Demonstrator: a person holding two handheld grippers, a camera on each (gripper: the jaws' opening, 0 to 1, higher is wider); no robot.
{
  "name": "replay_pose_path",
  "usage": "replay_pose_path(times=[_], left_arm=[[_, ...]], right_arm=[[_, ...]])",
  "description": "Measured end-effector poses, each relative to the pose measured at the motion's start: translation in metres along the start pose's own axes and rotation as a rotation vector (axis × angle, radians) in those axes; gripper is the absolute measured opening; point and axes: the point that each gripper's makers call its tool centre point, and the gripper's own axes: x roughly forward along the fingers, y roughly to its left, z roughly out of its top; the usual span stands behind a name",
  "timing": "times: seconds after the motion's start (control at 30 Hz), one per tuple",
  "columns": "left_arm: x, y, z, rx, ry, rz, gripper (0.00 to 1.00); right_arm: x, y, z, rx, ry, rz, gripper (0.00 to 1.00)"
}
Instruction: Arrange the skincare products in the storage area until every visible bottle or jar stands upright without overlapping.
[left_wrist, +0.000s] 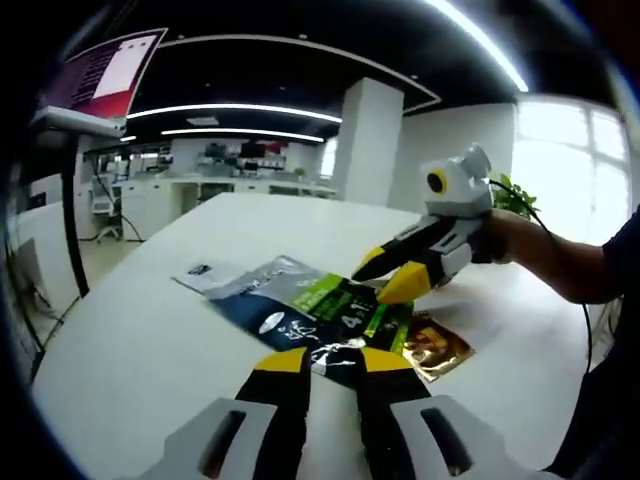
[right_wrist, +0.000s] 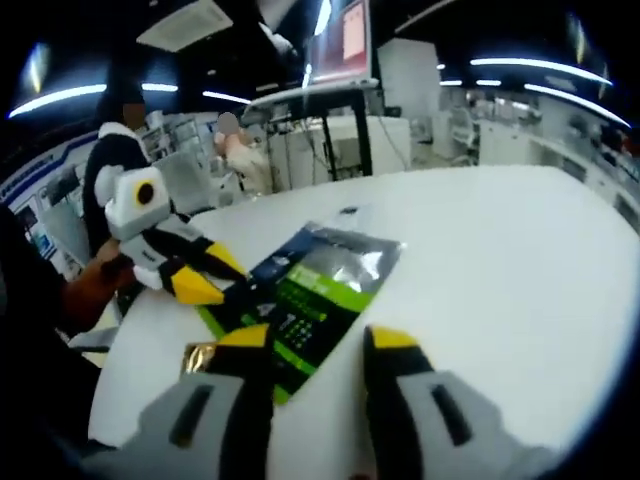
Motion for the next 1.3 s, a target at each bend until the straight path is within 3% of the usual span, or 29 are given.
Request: replay_pose_path(times=[0.7,0.93,1.2,1.3], left_arm=[[0.002,-0.002,0.002,-0.108,0.000,-0.033,0.15],[0.003,-0.003,0.002,-0.105,-0.001,-0.033,0.15],[-0.001,-0.005,0.001,-0.055,-0.018,-0.045,0.18],[-0.004,-0.003,0.004,-0.083,-0.038,-0.050,0.19]], right_arm=[[0.008,0.004,0.003,0.305,-0.031,0.116,0.10],[0.012,-0.002,0.003,0.303,-0.030,0.103,0.00],[0.005,-0.002,0.012,0.230,-0.078,0.068,0.00],[-0.001,-0.001,0.015,0.214,-0.104,0.046,0.00]])
